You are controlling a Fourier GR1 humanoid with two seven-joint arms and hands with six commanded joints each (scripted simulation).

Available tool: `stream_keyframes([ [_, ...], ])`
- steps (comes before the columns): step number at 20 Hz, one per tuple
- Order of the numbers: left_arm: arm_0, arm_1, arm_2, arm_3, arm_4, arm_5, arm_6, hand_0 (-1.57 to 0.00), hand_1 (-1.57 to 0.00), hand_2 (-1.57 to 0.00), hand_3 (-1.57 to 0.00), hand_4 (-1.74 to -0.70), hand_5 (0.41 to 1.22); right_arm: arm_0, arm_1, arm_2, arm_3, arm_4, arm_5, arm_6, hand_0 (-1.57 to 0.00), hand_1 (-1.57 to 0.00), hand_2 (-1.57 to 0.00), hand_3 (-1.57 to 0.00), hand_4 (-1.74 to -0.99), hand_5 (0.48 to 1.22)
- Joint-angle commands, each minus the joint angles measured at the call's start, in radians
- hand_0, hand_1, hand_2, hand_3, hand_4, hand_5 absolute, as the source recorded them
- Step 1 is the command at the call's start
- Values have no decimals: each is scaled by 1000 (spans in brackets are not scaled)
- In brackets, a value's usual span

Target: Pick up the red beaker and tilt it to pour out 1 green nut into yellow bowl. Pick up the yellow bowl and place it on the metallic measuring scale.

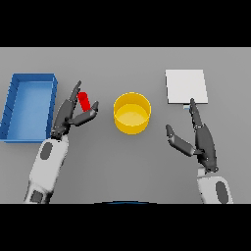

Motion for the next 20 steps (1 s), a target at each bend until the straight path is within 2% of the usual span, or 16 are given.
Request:
stream_keyframes([
  [1,-11,0,4,11,-2,6,-10,1,1,1,1,-1290,684,-3,0,-2,-4,-9,5,3,1,1,1,1,-1269,643],
  [4,-60,-5,18,70,-1,14,-4,1,1,1,1,-1289,683,5,-1,-7,-13,-11,1,7,1,1,1,1,-1265,638],
  [6,-73,-10,28,94,14,3,-39,1,1,1,1,-1309,688,15,7,3,-11,-3,-1,1,1,1,1,1,-1269,640],
  [7,-90,-12,34,114,19,1,-41,1,1,1,1,-1320,692,1,7,0,-9,-1,-5,18,1,1,1,1,-1264,640],
  [10,-94,-26,49,146,31,8,-86,1,1,0,1,-1348,704,13,1,-3,-23,-6,-3,6,1,1,1,1,-1261,641],
  [11,-109,-34,62,165,42,13,-94,1,-26,-67,-31,-1378,724,2,4,-1,-16,-1,-4,21,1,1,1,1,-1259,642],
  [12,-121,-41,73,170,50,25,-93,-119,-146,-182,-124,-1410,750,2,-3,-7,-18,-2,-5,23,1,1,1,1,-1260,642],
  [13,-129,-48,86,178,62,32,-90,-285,-328,-364,-292,-1449,783,12,-2,-3,-21,1,-6,12,1,1,1,1,-1258,644],
  [14,-133,-47,92,181,63,41,-75,-441,-481,-523,-547,-1448,871,9,-2,-3,-14,5,-8,13,1,1,1,1,-1257,645],
  [15,-140,-48,87,194,47,59,-72,-662,-699,-733,-724,-1500,941,20,2,-1,-8,5,-8,2,1,1,1,1,-1255,644],
  [17,-157,-48,73,217,19,62,-77,-989,-1013,-1034,-926,-1575,1042,13,4,-4,-7,3,-12,4,1,1,1,1,-1254,645],
  [18,-165,-44,67,222,16,57,-72,-1106,-1125,-1142,-974,-1603,1078,7,3,-7,-3,0,-11,10,1,1,1,1,-1252,644],
  [19,-160,-40,60,224,11,55,-89,-1199,-1214,-1228,-1093,-1571,1106,13,3,-5,-5,2,-11,7,1,1,1,1,-1250,643],
  [20,-157,-40,55,216,7,47,-76,-1273,-1285,-1296,-1189,-1544,1129,11,1,-12,-2,-10,-5,5,1,1,1,1,-1254,644],
])
